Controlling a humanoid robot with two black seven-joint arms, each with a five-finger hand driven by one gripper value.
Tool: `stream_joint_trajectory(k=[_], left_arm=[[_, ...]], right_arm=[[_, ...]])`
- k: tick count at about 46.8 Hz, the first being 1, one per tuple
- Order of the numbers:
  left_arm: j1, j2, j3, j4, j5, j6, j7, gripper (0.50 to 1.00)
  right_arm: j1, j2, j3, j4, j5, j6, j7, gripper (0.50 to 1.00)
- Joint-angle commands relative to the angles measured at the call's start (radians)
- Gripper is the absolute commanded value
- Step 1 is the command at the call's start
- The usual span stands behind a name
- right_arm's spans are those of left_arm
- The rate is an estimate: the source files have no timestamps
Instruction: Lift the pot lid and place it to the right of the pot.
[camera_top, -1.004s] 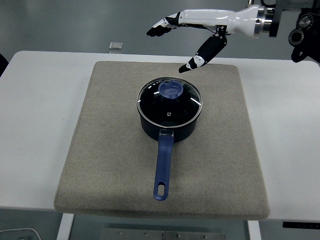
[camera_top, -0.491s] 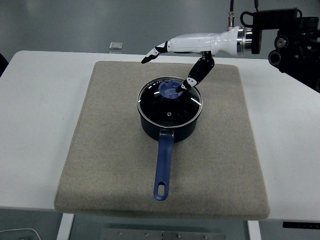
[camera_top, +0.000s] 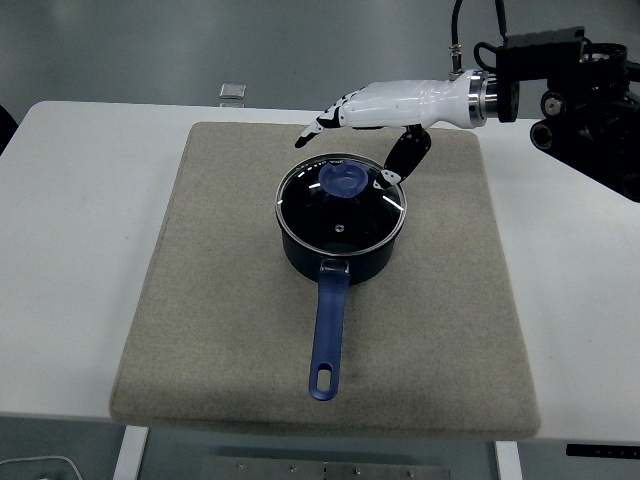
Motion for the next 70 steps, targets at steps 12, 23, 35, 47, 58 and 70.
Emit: stream_joint_trajectory(k=[12,23,35,47,58,70], left_arm=[[0.000,0.000,0.000,0.000,0.000,0.000,0.000,1.000],[0.000,0.000,0.000,0.000,0.000,0.000,0.000,1.000],[0.000,0.000,0.000,0.000,0.000,0.000,0.000,1.000],[0.000,0.000,0.000,0.000,0.000,0.000,0.000,1.000],[0.000,0.000,0.000,0.000,0.000,0.000,0.000,1.000],[0.000,0.000,0.000,0.000,0.000,0.000,0.000,1.000]], right_arm=[[0.005,0.006,-0.050,0.000,-0.039,-0.059,0.000,0.913],[0.008,0.011,-0.062,-0.002,-0.053,-0.084,0.000,0.913],[0.024,0.011,-0.071,-0.002,-0.072,-0.088,0.000,0.913],[0.016,0.011,-0.092,-0.006,-0.110,-0.124,0.000,0.913],[0.022,0.013,-0.131,-0.008,-0.110,-0.153,0.000,0.913],[0.033,0.011,-0.134,-0.006,-0.108,-0.153,0.000,0.913]])
